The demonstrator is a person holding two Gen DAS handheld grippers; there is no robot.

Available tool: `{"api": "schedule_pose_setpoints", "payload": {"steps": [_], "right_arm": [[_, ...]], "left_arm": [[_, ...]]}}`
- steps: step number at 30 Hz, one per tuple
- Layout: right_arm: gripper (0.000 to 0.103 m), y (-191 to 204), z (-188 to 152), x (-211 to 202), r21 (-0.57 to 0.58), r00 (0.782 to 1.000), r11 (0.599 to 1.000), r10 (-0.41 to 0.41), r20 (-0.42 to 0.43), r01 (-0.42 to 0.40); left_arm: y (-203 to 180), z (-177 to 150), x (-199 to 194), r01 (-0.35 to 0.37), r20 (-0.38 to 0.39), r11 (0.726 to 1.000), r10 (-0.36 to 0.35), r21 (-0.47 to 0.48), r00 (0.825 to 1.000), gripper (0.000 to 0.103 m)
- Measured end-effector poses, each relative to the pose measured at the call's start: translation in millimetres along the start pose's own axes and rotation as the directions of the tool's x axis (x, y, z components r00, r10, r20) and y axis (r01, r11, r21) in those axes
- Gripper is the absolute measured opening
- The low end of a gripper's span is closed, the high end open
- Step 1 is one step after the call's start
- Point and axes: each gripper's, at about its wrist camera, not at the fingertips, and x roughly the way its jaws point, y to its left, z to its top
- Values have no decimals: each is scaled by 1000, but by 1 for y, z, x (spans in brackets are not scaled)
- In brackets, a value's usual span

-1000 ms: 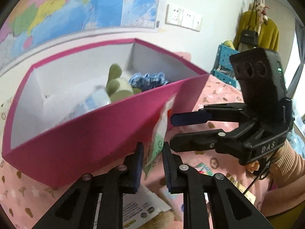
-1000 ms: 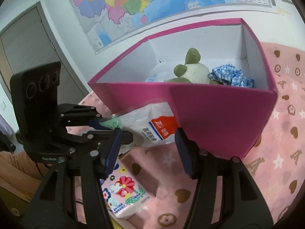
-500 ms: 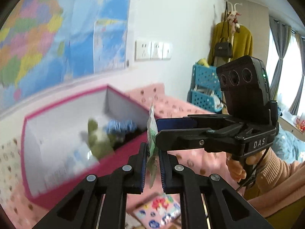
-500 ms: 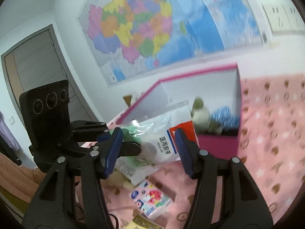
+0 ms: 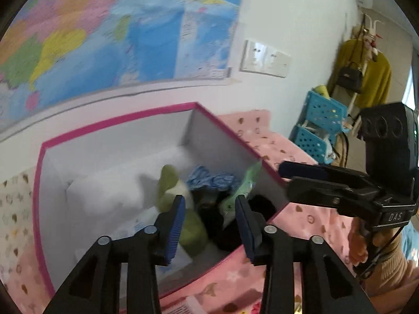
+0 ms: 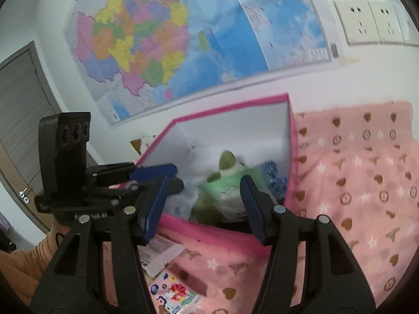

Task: Organize soft objects

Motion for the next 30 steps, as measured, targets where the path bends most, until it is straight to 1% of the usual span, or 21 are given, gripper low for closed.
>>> {"api": "schedule_pose_setpoints", "payload": {"steps": [1, 3, 4, 6, 9, 10, 13, 15, 18, 21, 23, 25, 27, 30], "right_arm": [[59, 0, -2, 0, -6, 1000, 1000, -4, -6, 4], [59, 1, -6, -2, -17, 1000, 1000, -14, -11, 14], [59, 1, -7, -3, -18, 1000, 1000, -16, -13, 16], [59, 2, -10, -5, -11, 1000, 1000, -7, -15, 6], [59, 4, -14, -8, -13, 1000, 1000, 1, -15, -1], [59, 5, -16, -8, -11, 1000, 1000, 7, -18, -7], [59, 9, -21, -9, -11, 999, 1000, 23, -37, -24], [59, 14, -26, -9, -14, 998, 999, 43, -56, -44], [59, 24, -34, -6, -23, 992, 996, 79, -93, -82], [61, 33, -43, 3, -10, 981, 991, 128, -144, -131], [63, 38, -50, 14, 5, 970, 988, 152, -190, -154], [63, 44, -57, 26, 14, 956, 984, 174, -236, -176], [63, 49, -62, 39, 14, 945, 984, 173, -277, -176], [63, 56, -71, 63, 23, 921, 982, 184, -344, -188]], "left_arm": [[2, -2, -2, -3, 5, 1000, 3, -9, 1000, 49], [4, -8, -9, -22, 17, 1000, 22, -11, 1000, 50], [4, -10, -13, -29, 26, 1000, 29, -8, 999, 51], [4, -15, -20, -40, 43, 999, 40, -12, 998, 56], [3, -21, -35, -48, 74, 999, 49, -16, 996, 60], [2, -23, -39, -53, 83, 998, 55, -19, 995, 62], [1, -33, -55, -69, 110, 997, 72, -27, 991, 64], [5, -40, -66, -80, 125, 996, 85, -45, 988, 68], [13, -52, -79, -96, 140, 992, 107, -86, 984, 69], [24, -68, -87, -117, 131, 984, 134, -131, 982, 70], [34, -82, -89, -139, 107, 977, 158, -162, 982, 70], [43, -92, -89, -147, 84, 969, 166, -198, 983, 70], [53, -106, -87, -141, 52, 961, 158, -239, 986, 70], [65, -123, -83, -158, 6, 948, 166, -278, 986, 70]]}}
